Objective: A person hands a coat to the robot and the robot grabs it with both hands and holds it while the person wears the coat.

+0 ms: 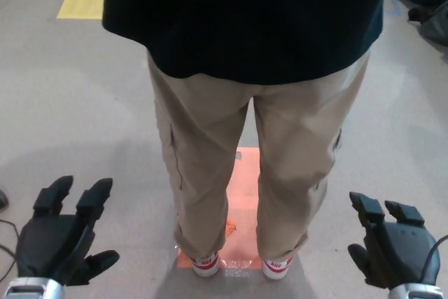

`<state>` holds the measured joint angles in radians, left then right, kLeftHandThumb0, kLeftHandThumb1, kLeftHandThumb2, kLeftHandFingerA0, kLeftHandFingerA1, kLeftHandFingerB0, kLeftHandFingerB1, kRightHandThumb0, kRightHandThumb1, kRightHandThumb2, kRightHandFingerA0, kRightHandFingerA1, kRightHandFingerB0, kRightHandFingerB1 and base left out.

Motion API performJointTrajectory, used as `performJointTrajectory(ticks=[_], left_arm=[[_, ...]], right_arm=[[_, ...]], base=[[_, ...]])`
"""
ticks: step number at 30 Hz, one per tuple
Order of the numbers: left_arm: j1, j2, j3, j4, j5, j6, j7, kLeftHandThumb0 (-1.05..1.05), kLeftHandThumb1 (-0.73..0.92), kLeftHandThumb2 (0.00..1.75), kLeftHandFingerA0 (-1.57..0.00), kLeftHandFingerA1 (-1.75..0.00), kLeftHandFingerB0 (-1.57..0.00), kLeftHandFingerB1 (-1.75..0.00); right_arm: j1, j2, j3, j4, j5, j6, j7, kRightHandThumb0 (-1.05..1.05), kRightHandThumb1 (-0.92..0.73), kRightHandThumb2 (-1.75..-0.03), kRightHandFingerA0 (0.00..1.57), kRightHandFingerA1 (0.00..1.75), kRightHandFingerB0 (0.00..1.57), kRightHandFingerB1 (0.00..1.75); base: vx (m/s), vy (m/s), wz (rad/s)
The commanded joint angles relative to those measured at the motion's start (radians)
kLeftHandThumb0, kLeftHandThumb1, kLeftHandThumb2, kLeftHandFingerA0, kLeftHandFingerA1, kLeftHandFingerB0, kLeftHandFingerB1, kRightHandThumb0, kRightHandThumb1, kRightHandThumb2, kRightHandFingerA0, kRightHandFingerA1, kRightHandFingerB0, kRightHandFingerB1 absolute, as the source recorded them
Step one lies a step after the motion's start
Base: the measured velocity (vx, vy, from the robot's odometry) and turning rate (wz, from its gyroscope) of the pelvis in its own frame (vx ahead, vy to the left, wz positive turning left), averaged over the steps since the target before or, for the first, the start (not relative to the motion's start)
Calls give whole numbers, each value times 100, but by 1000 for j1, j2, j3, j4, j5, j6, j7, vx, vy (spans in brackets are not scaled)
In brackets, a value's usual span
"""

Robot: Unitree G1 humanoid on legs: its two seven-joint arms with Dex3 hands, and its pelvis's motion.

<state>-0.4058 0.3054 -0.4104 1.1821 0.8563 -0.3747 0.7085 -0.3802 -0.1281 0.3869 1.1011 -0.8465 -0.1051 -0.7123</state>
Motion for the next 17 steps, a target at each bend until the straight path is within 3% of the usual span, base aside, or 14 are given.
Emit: performJointTrajectory(ticks=[1,2,4,5,6,7,9,10,12,13,14,17], left_arm=[[-41,4,-18,35,-46,-43,-98,-72,59,89,-31,-47,0,-16],[-52,2,-15,41,-57,-39,-120,-63,71,64,-33,-33,0,-12],[-57,0,-18,48,-61,-37,-126,-64,72,64,-34,-33,0,-13],[-73,12,-21,50,-60,-25,-145,-71,62,94,-20,-44,0,-16],[-81,17,-25,51,-58,-20,-166,-66,76,68,-28,-33,0,-5],[-86,20,-28,52,-60,-16,-185,-73,66,95,-19,-43,0,-14],[-93,22,-28,52,-66,-12,-205,-73,66,95,-18,-42,0,-14],[-95,22,-28,53,-70,-14,-205,-68,78,68,-27,-31,0,-6],[-95,22,-30,54,-74,-18,-203,-68,78,68,-27,-31,0,-6],[-98,20,-29,52,-79,-15,-215,-73,66,95,-19,-43,0,-15],[-97,21,-32,51,-78,-14,-217,-67,80,69,-25,-31,0,-7],[-80,19,-59,47,-55,4,-184,-70,84,69,-21,-29,0,-8]], right_arm=[[-33,-5,-11,30,63,19,28,-40,-60,-96,34,52,28,47],[-40,-5,-14,32,70,15,27,-38,-59,-95,34,52,32,49],[-43,-5,-17,35,83,8,31,-39,-59,-96,33,51,34,50],[-67,3,-13,44,84,12,38,-41,-60,-96,34,51,35,50],[-76,5,-9,49,83,17,46,-43,-61,-96,32,50,36,51],[-82,6,-6,54,86,20,51,-43,-61,-95,32,50,38,51],[-93,8,-4,59,91,26,59,-43,-61,-94,31,49,39,51],[-97,7,-3,60,95,29,67,-43,-61,-95,29,48,39,52],[-100,6,-2,61,103,32,76,-43,-61,-95,29,48,39,52],[-101,4,-2,61,107,24,71,-42,-61,-95,30,49,41,52],[-98,3,-1,60,109,18,68,-43,-63,-95,29,48,40,51],[-73,-1,8,51,110,12,67,-41,-62,-96,26,48,41,52]], base=[[0,0,0],[0,0,0],[0,0,0],[0,0,0],[0,0,0],[0,0,0],[0,0,0],[0,0,0],[0,0,0],[0,0,0],[0,0,0],[0,0,0]])
